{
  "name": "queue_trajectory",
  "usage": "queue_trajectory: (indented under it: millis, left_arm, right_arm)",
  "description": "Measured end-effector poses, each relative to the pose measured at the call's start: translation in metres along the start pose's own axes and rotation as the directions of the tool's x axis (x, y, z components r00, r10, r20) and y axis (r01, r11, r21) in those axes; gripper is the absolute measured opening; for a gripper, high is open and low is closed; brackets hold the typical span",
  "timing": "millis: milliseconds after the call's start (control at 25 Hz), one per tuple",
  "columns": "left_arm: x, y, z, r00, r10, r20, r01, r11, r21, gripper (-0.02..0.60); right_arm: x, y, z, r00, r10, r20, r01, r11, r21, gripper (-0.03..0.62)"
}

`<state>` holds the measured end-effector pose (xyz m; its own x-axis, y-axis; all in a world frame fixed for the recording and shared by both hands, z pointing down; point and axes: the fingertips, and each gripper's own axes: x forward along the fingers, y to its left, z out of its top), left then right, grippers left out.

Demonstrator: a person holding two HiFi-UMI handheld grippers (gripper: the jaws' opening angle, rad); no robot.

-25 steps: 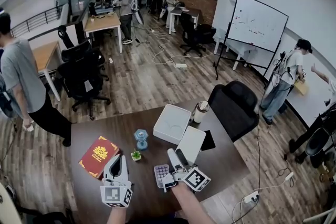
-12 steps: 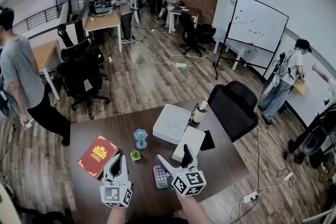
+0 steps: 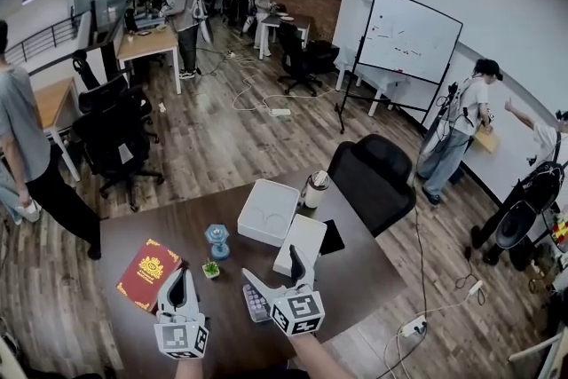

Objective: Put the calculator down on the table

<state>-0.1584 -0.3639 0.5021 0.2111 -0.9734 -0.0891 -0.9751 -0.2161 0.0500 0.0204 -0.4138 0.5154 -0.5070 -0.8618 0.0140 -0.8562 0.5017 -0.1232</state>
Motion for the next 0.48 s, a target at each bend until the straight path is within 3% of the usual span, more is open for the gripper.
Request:
queue_trajectory:
  millis: [320, 360, 480]
  left_arm:
    - [0.0, -0.001, 0.001, 1.0, -0.01, 0.001, 0.01, 1.0, -0.003, -0.005]
    - [0.0, -0.001, 0.001, 1.0, -0.013, 0.001, 0.013, 1.0, -0.002, -0.005]
    - [0.001, -0.004, -0.001, 1.0, -0.026, -0.004, 0.026, 1.0, -0.003, -0.005]
  right_arm:
    - [-0.012, -0.006, 0.013, 0.996, -0.061, 0.064, 0.063, 0.998, -0.027, 0.379]
    - [-0.014, -0.007, 0.014, 0.995, -0.077, 0.07, 0.079, 0.996, -0.033, 0.345]
    - [-0.02, -0.016, 0.016, 0.987, -0.138, 0.077, 0.142, 0.988, -0.052, 0.137]
